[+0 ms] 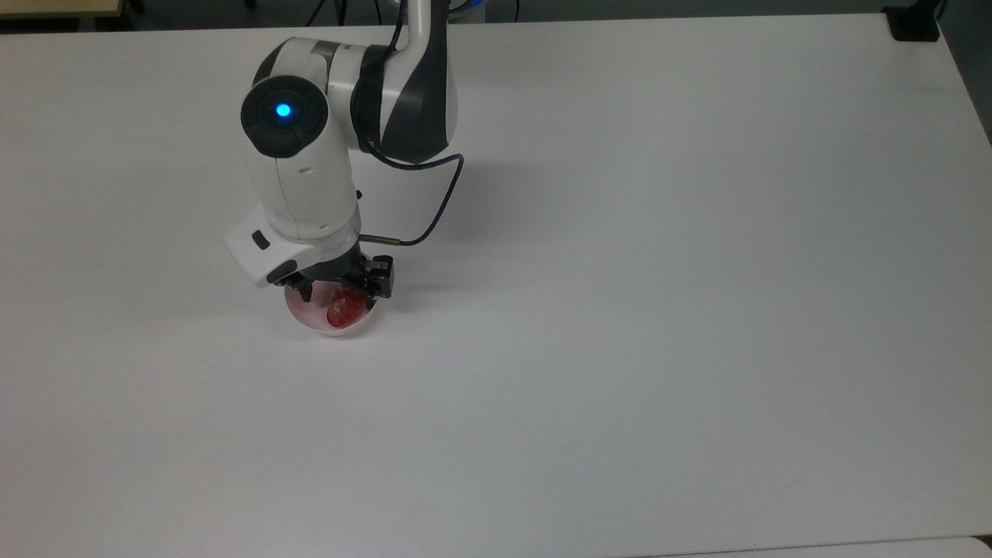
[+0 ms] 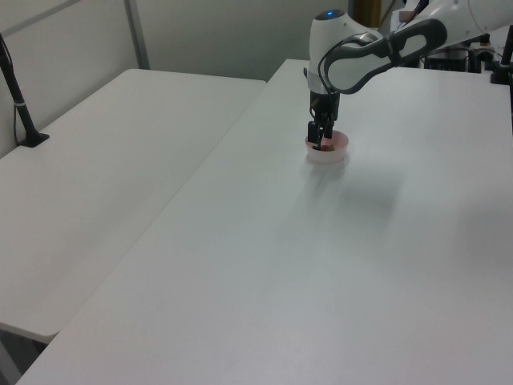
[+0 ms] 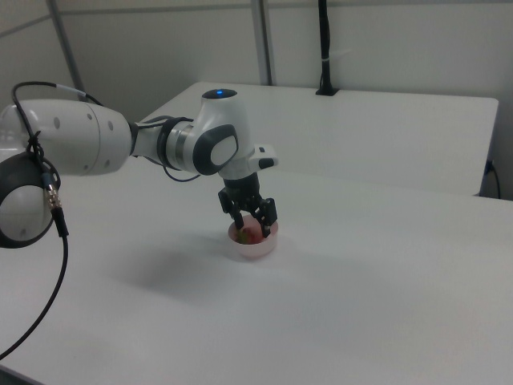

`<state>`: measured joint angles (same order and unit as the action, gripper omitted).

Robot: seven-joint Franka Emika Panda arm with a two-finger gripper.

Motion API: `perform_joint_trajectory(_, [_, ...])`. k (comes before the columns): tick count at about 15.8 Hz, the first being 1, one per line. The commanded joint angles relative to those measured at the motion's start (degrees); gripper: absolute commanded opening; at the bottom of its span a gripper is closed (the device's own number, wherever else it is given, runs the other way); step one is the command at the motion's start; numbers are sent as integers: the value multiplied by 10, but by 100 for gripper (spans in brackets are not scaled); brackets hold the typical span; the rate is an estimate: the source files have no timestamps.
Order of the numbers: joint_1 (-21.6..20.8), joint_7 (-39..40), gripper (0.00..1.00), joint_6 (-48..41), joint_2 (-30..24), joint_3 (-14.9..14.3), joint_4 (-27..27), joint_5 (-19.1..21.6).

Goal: Pick up strawberry from bowl
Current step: 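Lower the gripper into the bowl around the red strawberry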

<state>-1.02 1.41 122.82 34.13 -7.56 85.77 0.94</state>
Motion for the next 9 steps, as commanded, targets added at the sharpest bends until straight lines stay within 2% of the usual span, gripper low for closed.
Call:
perform_joint_trajectory(1, [-6,13,82,13,5,-3,4,7])
perform_joint_trajectory(9, [-4,27,53,11,2,-3,12,8])
